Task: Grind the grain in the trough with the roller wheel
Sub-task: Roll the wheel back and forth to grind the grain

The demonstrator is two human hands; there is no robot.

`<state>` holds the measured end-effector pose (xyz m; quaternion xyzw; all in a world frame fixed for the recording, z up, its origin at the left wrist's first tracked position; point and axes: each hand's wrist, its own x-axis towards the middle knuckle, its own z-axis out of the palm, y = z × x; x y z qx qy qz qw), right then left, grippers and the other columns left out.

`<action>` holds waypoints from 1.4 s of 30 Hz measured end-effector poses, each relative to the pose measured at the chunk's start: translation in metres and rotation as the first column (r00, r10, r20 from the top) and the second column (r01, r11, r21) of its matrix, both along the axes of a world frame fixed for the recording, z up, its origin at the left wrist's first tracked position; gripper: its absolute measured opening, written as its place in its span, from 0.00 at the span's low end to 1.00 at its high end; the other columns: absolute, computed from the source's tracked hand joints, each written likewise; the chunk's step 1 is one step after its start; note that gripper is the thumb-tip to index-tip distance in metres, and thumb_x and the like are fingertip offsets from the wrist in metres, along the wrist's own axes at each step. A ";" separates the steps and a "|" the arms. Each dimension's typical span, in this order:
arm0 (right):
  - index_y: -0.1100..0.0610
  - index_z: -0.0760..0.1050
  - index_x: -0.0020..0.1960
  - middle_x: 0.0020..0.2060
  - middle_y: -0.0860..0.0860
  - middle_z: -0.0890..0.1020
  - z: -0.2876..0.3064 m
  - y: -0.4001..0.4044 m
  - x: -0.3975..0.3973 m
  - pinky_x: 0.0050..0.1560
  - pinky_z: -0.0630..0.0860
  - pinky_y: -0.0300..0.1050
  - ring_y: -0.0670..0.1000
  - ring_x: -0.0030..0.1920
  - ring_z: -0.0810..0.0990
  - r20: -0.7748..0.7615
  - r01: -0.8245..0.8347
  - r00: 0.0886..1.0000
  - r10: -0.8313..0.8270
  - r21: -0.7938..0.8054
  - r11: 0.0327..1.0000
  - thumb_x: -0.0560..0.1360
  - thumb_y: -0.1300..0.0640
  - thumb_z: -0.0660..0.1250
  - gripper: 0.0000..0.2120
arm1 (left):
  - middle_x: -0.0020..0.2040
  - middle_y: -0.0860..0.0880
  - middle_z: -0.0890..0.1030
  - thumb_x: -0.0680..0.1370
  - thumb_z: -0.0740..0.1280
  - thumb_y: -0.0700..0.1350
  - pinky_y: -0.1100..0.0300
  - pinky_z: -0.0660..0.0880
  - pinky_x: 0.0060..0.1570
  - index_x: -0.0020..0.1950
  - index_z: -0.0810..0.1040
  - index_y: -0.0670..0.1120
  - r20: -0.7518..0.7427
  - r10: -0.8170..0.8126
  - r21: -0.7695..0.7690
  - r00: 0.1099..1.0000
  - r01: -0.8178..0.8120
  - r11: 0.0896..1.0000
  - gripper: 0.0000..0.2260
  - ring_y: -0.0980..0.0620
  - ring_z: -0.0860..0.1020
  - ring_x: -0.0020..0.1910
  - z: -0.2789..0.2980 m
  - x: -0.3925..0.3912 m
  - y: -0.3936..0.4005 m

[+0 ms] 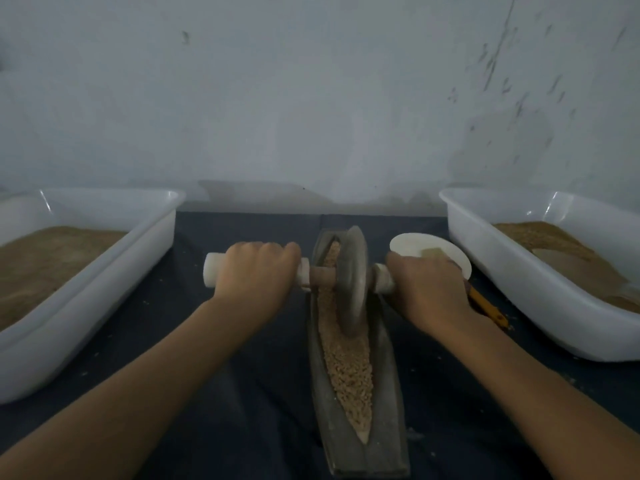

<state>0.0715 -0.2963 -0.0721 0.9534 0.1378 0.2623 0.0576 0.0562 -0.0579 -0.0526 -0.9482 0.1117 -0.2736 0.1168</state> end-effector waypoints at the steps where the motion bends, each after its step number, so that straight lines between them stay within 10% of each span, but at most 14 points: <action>1: 0.47 0.65 0.42 0.28 0.45 0.69 0.001 -0.003 -0.016 0.27 0.61 0.42 0.50 0.31 0.73 -0.028 -0.012 1.000 0.012 -0.011 1.000 0.72 0.46 0.67 0.12 | 0.36 0.53 0.76 0.70 0.70 0.49 0.57 0.60 0.31 0.42 0.63 0.52 0.006 -0.020 0.027 1.000 0.020 0.999 0.15 0.50 0.75 0.33 -0.001 -0.017 0.002; 9: 0.48 0.56 0.35 0.22 0.45 0.66 0.009 -0.009 -0.092 0.23 0.48 0.36 0.46 0.21 0.59 0.006 -0.131 0.991 0.131 -0.049 0.990 0.47 0.53 0.82 0.34 | 0.25 0.51 0.71 0.50 0.79 0.41 0.60 0.59 0.26 0.32 0.70 0.47 0.066 -0.221 -0.021 0.973 0.223 0.975 0.21 0.48 0.70 0.20 -0.009 -0.080 0.017; 15: 0.49 0.63 0.41 0.33 0.48 0.77 0.001 -0.002 -0.006 0.28 0.67 0.45 0.52 0.32 0.75 0.014 -0.044 0.999 0.045 -0.056 0.997 0.71 0.47 0.69 0.14 | 0.35 0.54 0.70 0.72 0.67 0.51 0.58 0.64 0.32 0.41 0.60 0.54 -0.007 0.007 0.011 1.000 -0.007 1.000 0.14 0.52 0.69 0.31 -0.011 -0.001 0.011; 17: 0.49 0.66 0.44 0.35 0.50 0.77 0.003 0.003 0.024 0.26 0.58 0.44 0.53 0.32 0.72 0.016 0.014 1.000 -0.014 -0.008 1.000 0.74 0.46 0.65 0.10 | 0.38 0.54 0.75 0.74 0.67 0.49 0.56 0.65 0.34 0.43 0.62 0.53 -0.010 0.030 -0.012 0.999 -0.030 0.999 0.12 0.49 0.75 0.36 -0.002 0.025 0.005; 24: 0.51 0.69 0.48 0.39 0.51 0.80 -0.001 -0.003 0.006 0.34 0.67 0.48 0.53 0.37 0.77 -0.068 0.021 0.997 -0.019 0.040 0.999 0.75 0.47 0.64 0.09 | 0.42 0.53 0.78 0.73 0.67 0.49 0.56 0.63 0.33 0.43 0.62 0.52 0.001 0.032 0.085 0.999 -0.032 0.996 0.13 0.50 0.79 0.40 0.007 0.013 -0.009; 32: 0.57 0.71 0.32 0.23 0.54 0.73 0.019 0.003 -0.084 0.26 0.59 0.41 0.54 0.21 0.71 0.164 -0.188 0.965 0.203 -0.103 0.977 0.50 0.64 0.76 0.16 | 0.23 0.55 0.66 0.55 0.77 0.49 0.63 0.65 0.21 0.32 0.65 0.52 0.000 -0.224 -0.090 0.975 0.223 0.971 0.20 0.51 0.67 0.18 -0.026 -0.074 0.032; 42: 0.54 0.71 0.48 0.40 0.52 0.81 0.018 0.017 0.021 0.29 0.59 0.45 0.57 0.39 0.79 0.059 0.017 0.998 -0.010 -0.102 0.995 0.73 0.53 0.68 0.08 | 0.33 0.54 0.69 0.74 0.64 0.53 0.56 0.67 0.34 0.40 0.66 0.54 -0.049 0.026 -0.110 0.998 -0.032 0.993 0.08 0.48 0.73 0.33 -0.016 0.045 0.011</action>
